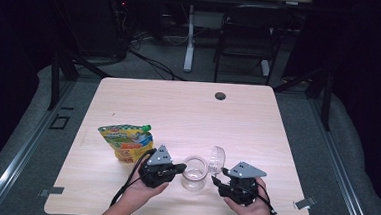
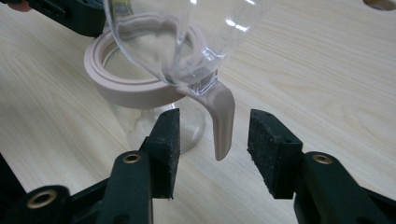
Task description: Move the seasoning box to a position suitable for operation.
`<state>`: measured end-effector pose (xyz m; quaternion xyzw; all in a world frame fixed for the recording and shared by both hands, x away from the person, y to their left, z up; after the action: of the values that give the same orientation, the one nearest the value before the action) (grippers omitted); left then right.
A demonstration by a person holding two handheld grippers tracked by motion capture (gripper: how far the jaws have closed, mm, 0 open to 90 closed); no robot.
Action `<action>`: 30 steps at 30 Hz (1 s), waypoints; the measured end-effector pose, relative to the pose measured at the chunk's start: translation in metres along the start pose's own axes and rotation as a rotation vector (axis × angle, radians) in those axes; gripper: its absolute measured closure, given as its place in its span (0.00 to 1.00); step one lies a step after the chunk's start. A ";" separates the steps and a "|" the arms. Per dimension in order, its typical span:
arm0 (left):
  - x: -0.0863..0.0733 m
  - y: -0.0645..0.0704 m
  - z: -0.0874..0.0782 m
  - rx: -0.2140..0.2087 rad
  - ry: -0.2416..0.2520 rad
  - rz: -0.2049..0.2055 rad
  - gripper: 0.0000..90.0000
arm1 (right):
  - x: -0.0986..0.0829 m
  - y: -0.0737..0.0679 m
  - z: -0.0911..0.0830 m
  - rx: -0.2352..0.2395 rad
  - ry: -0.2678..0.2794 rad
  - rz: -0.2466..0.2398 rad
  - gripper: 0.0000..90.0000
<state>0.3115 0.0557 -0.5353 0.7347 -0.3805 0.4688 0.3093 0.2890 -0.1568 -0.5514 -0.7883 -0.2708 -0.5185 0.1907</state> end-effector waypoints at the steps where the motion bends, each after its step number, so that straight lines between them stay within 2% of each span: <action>1: 0.000 0.000 0.000 0.001 0.001 0.002 0.99 | -0.001 0.000 0.001 -0.002 0.001 0.007 0.61; 9: -0.001 0.001 -0.002 0.009 0.008 -0.006 0.95 | -0.008 0.005 0.010 -0.007 -0.012 0.032 0.64; 10: -0.001 0.000 -0.003 0.013 0.013 -0.015 0.94 | -0.008 0.005 0.011 -0.013 -0.001 0.008 0.68; 11: -0.001 -0.001 -0.004 0.016 0.018 -0.017 0.94 | -0.008 0.004 0.011 -0.014 0.005 0.004 0.69; 21: 0.002 -0.008 -0.011 0.032 0.038 -0.031 0.93 | -0.012 0.008 0.024 -0.021 0.001 0.006 0.77; 25: 0.002 -0.009 -0.014 0.035 0.039 -0.030 0.92 | -0.011 0.010 0.025 -0.020 0.005 0.016 0.80; 28: 0.002 -0.012 -0.018 0.042 0.042 -0.031 0.91 | -0.010 0.016 0.030 -0.017 0.017 0.042 0.82; 29: 0.002 -0.014 -0.020 0.050 0.047 -0.035 0.91 | -0.009 0.021 0.034 -0.024 0.021 0.066 0.85; 30: 0.002 -0.014 -0.020 0.050 0.047 -0.035 0.91 | -0.009 0.021 0.034 -0.024 0.021 0.066 0.85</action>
<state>0.3149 0.0785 -0.5272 0.7375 -0.3484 0.4899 0.3076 0.3231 -0.1552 -0.5733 -0.7935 -0.2365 -0.5233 0.2012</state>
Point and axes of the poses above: each handheld gripper's, and its own axes: z roughly forward along the jaws, x roughly out of its top, y roughly to its right, the point moved 5 cm from there along z, roughly forward along the jaws, and after that the axes turned 14 degrees about y, right-handed, at the moved point
